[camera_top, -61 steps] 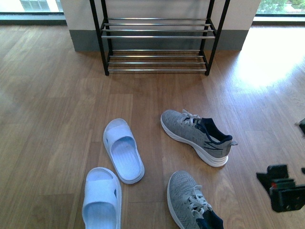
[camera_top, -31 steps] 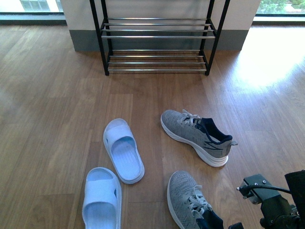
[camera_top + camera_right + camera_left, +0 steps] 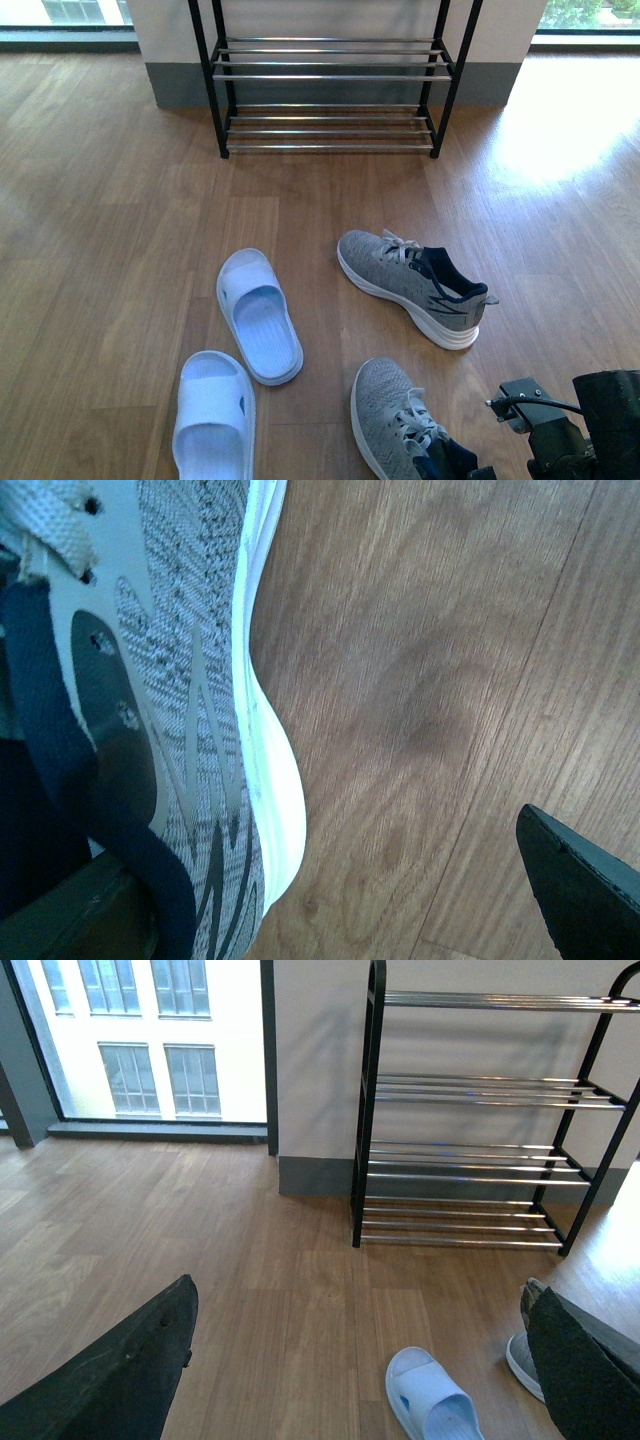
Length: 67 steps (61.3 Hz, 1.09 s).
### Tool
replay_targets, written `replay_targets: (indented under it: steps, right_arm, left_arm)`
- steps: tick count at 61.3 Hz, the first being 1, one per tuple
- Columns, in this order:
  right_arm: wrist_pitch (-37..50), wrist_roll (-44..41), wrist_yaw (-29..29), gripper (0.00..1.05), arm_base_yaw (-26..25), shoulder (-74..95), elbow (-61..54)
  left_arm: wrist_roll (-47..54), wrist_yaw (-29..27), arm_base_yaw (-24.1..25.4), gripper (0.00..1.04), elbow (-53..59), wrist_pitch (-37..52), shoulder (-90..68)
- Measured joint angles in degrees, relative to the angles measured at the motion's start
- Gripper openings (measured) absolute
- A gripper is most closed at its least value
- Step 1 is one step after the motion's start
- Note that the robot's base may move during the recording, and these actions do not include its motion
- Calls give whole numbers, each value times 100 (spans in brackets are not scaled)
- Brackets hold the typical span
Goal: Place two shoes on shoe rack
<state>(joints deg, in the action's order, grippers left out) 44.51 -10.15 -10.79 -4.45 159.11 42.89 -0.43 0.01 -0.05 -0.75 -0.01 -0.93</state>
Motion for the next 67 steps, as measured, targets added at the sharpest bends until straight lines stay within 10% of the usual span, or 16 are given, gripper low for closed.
replay_targets:
  steps: [10, 36, 67]
  right_arm:
    - [17, 68, -260, 84, -7, 59, 136]
    - [122, 177, -894, 2, 140, 57, 28]
    - [-52, 804, -415, 1, -393, -3547, -1606]
  left_arm:
    - [-2, 0, 0, 95, 0, 0, 0]
    - [-2, 0, 0, 95, 0, 0, 0]
    - [-2, 0, 0, 95, 0, 0, 0]
